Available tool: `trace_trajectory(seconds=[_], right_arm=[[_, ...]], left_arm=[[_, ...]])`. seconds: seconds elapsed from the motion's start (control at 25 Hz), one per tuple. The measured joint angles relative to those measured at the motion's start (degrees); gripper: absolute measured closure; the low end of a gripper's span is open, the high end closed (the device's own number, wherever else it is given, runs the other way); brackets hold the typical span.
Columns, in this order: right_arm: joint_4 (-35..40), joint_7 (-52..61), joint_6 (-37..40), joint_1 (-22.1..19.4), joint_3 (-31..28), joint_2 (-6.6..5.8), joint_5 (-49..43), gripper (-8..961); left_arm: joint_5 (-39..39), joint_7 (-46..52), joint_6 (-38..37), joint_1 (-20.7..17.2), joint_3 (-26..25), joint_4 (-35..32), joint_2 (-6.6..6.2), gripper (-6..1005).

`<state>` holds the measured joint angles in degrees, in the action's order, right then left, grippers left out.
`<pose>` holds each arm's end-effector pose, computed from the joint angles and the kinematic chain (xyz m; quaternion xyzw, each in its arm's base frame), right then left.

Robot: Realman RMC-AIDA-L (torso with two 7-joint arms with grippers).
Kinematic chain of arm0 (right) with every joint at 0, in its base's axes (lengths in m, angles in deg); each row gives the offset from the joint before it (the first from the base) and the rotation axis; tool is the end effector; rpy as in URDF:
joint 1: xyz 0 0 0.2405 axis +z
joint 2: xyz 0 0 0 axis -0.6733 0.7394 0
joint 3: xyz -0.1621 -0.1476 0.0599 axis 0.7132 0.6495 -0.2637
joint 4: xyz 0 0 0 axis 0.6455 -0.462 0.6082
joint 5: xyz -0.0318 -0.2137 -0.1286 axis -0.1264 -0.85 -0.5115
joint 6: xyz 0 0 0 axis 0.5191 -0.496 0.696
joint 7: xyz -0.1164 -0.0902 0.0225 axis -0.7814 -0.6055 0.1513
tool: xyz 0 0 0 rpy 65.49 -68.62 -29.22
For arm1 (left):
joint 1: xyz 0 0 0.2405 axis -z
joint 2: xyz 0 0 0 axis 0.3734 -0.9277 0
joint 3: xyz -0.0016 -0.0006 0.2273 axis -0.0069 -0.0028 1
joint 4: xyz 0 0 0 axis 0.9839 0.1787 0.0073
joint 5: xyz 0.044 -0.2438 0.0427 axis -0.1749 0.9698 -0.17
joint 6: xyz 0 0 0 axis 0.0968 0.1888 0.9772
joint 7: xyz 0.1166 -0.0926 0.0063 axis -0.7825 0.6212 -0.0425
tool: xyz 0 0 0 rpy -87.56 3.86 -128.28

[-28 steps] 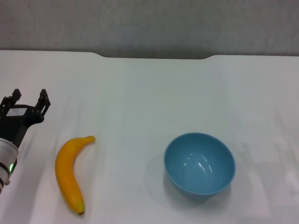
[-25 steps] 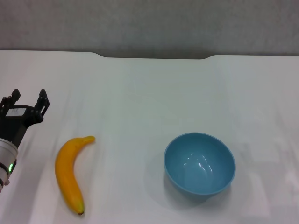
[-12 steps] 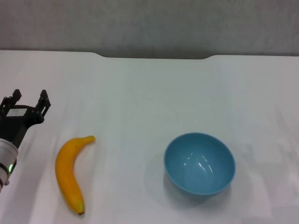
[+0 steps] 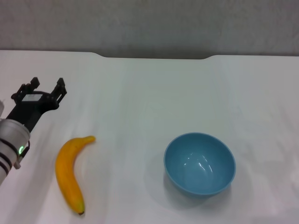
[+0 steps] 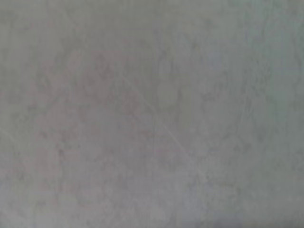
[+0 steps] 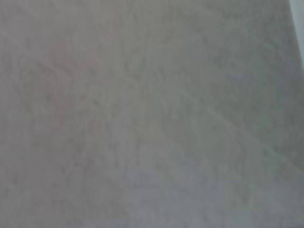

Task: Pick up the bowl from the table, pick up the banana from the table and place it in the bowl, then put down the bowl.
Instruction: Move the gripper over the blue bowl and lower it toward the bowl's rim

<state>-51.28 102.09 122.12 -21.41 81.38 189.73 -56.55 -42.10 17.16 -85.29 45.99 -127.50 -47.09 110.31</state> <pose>0.4001 0.3288 0.0479 -0.6619 0.3368 0.3226 0.5868 -0.2954 0.3952 -0.0251 -0.7063 -0.3003 -0.2801 0.5766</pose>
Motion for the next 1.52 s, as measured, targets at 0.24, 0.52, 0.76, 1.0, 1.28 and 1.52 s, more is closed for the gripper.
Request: trace_trajectory(seconds=[0.24, 0.52, 0.76, 1.0, 1.28, 1.52], right_arm=[[12.8, 16.6, -8.2, -2.3, 0.2, 0.18, -13.7, 49], [30.7, 40.4, -17.6, -4.6, 8.2, 0.29, -30.9, 50], [42.0, 59.3, -19.6, -5.2, 13.7, -0.03, -44.8, 49], [50.0, 82.2, -15.5, -1.5, 15.2, -0.12, -66.1, 49], [49.1, 93.0, -9.3, 7.6, 17.0, -0.25, -75.6, 50], [44.6, 100.7, -0.4, 16.3, 16.7, -0.51, -83.9, 50]], left_arm=[[0.0, -4.3, 7.9, -0.1, -4.4, 5.1, -0.35, 272], [0.0, -5.9, 13.1, -0.3, -6.9, 9.5, -1.06, 271], [0.0, -7.1, 12.9, -1.3, -7.8, 9.6, -0.77, 271], [0.0, -8.8, 12.9, -1.5, -8.4, 9.9, -0.33, 271], [0.0, -9.4, 12.8, -1.9, -8.4, 9.7, 0.08, 272], [0.0, -11.1, 12.6, -1.9, -8.5, 9.8, 0.43, 272]])
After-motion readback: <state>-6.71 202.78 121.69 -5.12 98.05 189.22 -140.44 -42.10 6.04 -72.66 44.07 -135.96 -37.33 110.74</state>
